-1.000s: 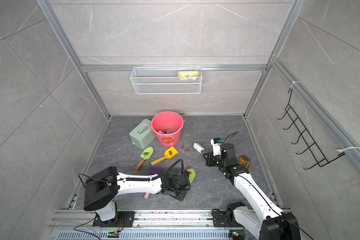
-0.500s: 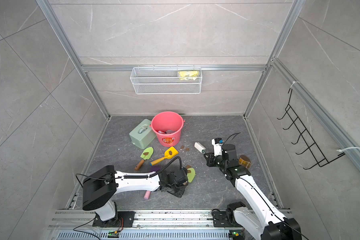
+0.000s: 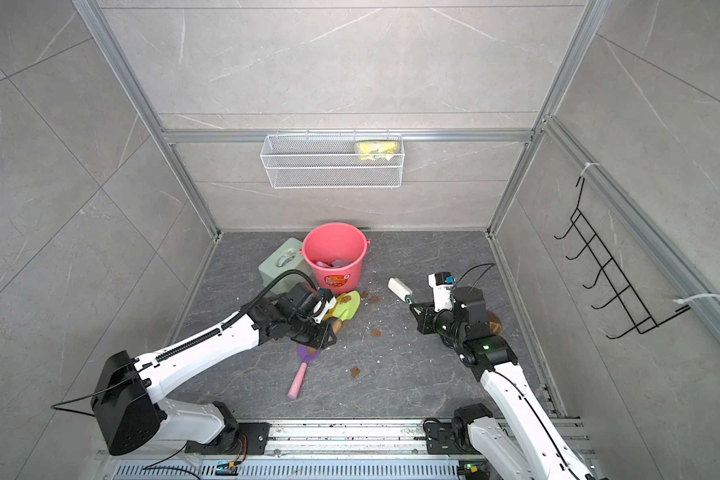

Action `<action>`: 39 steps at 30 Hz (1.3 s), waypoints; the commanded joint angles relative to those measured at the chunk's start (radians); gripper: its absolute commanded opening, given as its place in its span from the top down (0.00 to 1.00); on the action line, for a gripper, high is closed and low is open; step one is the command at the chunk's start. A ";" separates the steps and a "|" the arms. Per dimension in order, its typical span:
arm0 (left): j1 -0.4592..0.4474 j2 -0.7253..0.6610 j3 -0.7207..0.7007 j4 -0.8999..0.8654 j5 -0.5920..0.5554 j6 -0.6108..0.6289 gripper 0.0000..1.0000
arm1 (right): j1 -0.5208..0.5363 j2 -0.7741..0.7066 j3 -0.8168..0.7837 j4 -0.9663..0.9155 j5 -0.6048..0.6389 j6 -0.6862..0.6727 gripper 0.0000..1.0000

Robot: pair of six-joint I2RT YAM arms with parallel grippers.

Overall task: Brush the soil off the hand trowel and place it into the bucket
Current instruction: Pick up the hand trowel from the center of the board, then brush off the soil from the hand trowel.

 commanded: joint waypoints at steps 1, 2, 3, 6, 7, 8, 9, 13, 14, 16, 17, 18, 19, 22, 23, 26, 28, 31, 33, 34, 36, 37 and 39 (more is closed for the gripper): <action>-0.002 -0.013 0.054 -0.135 -0.009 0.164 1.00 | -0.002 -0.026 0.044 -0.036 -0.145 0.045 1.00; -0.002 -0.010 0.058 -0.145 -0.022 0.187 1.00 | -0.001 -0.030 0.046 -0.032 -0.187 0.066 1.00; -0.002 -0.006 0.063 -0.153 -0.044 0.206 1.00 | -0.001 -0.033 0.048 -0.025 -0.233 0.092 1.00; -0.003 0.010 0.081 -0.168 -0.119 0.249 1.00 | 0.000 -0.044 0.016 0.033 -0.343 0.196 1.00; -0.002 0.017 0.087 -0.164 -0.132 0.264 1.00 | -0.001 -0.044 -0.011 0.077 -0.388 0.248 1.00; -0.003 0.023 0.089 -0.157 -0.137 0.276 1.00 | 0.000 -0.045 -0.036 0.120 -0.425 0.294 1.00; -0.003 0.029 0.091 -0.146 -0.139 0.290 1.00 | 0.000 -0.044 -0.065 0.165 -0.456 0.348 1.00; -0.013 0.048 0.095 -0.112 -0.127 0.326 1.00 | 0.015 -0.041 -0.143 0.283 -0.527 0.486 1.00; -0.017 0.050 0.093 -0.107 -0.132 0.331 1.00 | 0.018 -0.040 -0.156 0.307 -0.536 0.510 1.00; -0.025 0.052 0.089 -0.097 -0.137 0.345 1.00 | 0.028 -0.025 -0.181 0.354 -0.548 0.544 1.00; -0.031 0.051 0.086 -0.089 -0.142 0.349 1.00 | 0.034 -0.009 -0.194 0.387 -0.555 0.566 1.00; -0.036 0.051 0.084 -0.082 -0.144 0.353 1.00 | 0.042 0.010 -0.211 0.429 -0.561 0.588 1.00; -0.039 0.053 0.081 -0.079 -0.144 0.355 1.00 | 0.052 0.028 -0.223 0.462 -0.563 0.605 1.00; -0.054 0.052 0.081 -0.071 -0.146 0.361 1.00 | 0.092 0.085 -0.245 0.510 -0.542 0.619 1.00; -0.057 0.051 0.080 -0.069 -0.147 0.362 1.00 | 0.107 0.102 -0.249 0.524 -0.535 0.621 1.00; -0.071 0.049 0.071 -0.059 -0.146 0.367 1.00 | 0.125 0.161 -0.269 0.623 -0.526 0.658 1.00; -0.075 0.050 0.065 -0.061 -0.154 0.373 1.00 | 0.121 0.175 -0.262 0.620 -0.512 0.653 1.00; -0.075 0.045 0.055 -0.073 -0.175 0.377 1.00 | 0.085 0.171 -0.236 0.534 -0.468 0.607 1.00; -0.075 0.037 0.050 -0.079 -0.186 0.378 1.00 | 0.042 0.172 -0.232 0.516 -0.459 0.601 1.00; -0.075 0.034 0.049 -0.081 -0.187 0.378 1.00 | 0.024 0.173 -0.231 0.516 -0.464 0.603 1.00; -0.075 0.028 0.047 -0.081 -0.191 0.378 1.00 | -0.008 0.176 -0.230 0.527 -0.486 0.612 1.00; -0.075 0.029 0.046 -0.082 -0.193 0.380 1.00 | -0.020 0.175 -0.228 0.532 -0.500 0.619 1.00; -0.075 0.029 0.044 -0.081 -0.199 0.381 1.00 | -0.037 0.165 -0.226 0.536 -0.520 0.630 1.00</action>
